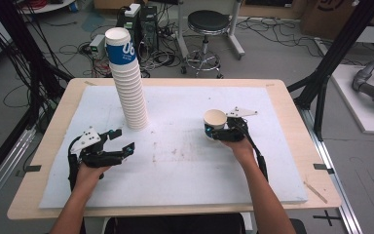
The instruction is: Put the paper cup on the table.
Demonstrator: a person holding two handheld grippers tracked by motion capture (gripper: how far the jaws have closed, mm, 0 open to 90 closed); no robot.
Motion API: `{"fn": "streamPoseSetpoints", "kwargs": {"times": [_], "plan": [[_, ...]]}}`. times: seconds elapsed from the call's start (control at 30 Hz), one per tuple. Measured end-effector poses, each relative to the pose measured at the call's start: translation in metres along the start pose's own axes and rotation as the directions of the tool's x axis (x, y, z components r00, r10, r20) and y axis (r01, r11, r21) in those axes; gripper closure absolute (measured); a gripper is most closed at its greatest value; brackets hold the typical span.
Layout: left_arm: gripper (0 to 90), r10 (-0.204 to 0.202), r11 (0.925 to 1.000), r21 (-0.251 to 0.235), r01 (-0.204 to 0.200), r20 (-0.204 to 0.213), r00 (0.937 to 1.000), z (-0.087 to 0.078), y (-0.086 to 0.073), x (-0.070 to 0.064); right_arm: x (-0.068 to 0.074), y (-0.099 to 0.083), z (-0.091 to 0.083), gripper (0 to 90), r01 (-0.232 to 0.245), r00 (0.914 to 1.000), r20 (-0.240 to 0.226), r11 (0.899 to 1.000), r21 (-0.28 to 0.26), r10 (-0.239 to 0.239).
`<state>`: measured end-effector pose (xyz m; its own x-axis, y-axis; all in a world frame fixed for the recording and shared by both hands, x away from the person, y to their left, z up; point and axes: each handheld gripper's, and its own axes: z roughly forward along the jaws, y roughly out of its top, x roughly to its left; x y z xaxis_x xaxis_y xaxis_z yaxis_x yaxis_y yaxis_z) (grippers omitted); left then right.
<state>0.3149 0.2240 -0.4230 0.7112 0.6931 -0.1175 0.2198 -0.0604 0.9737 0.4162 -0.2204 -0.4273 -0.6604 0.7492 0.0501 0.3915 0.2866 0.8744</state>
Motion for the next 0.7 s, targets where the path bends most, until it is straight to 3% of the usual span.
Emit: {"fn": "streamPoseSetpoints", "kwargs": {"times": [0.27,0.7], "plan": [[21.4,-0.001,1.0000,0.007,0.001,0.001,1.0000,0.001,-0.001,0.000,0.000,-0.011,-0.005,19.6,-0.025,0.9993,-0.026,0.999,0.021,0.026],[21.4,-0.005,1.0000,0.007,0.005,0.001,1.0000,0.001,-0.001,0.000,0.001,-0.025,-0.025,19.6,0.019,0.9992,-0.036,0.997,0.071,-0.017]]}}
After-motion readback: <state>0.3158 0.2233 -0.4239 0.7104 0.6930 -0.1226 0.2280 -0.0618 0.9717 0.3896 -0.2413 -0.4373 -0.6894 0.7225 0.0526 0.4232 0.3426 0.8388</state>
